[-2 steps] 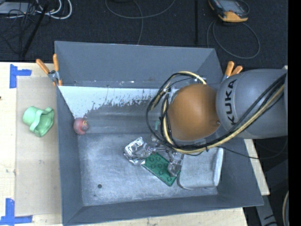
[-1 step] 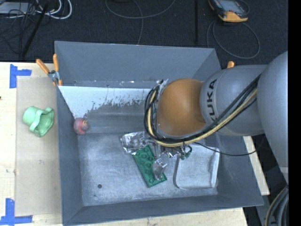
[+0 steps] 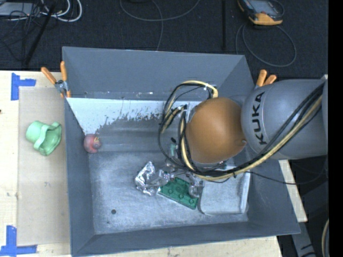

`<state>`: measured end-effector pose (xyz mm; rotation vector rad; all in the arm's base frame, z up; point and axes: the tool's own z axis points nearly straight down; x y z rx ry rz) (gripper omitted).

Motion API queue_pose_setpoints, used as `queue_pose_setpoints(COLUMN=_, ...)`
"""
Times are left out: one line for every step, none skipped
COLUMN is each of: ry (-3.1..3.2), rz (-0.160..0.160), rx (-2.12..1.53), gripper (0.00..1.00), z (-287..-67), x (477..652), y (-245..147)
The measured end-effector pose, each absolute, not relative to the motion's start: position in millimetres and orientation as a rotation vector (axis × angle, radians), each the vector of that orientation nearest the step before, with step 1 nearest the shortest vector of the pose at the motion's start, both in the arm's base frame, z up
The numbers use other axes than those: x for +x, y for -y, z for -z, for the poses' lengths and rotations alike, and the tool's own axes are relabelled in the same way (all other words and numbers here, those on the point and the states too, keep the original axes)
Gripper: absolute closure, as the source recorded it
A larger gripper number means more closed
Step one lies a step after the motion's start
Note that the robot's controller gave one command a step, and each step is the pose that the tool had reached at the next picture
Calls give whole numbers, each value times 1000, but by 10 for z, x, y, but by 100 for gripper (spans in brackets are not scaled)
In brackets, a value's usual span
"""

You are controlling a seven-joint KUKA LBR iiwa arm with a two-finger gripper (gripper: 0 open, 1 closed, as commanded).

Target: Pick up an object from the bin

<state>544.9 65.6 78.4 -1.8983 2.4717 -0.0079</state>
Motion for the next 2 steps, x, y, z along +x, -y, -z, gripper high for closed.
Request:
queue_pose_setpoints(ry=-1984, rz=12, rx=-2414, gripper=100, z=-774, x=5328, y=-716)
queue_pose_setpoints(ry=-2032, rz=15, rx=-2395, gripper=100, z=-764, x=5358, y=-768)
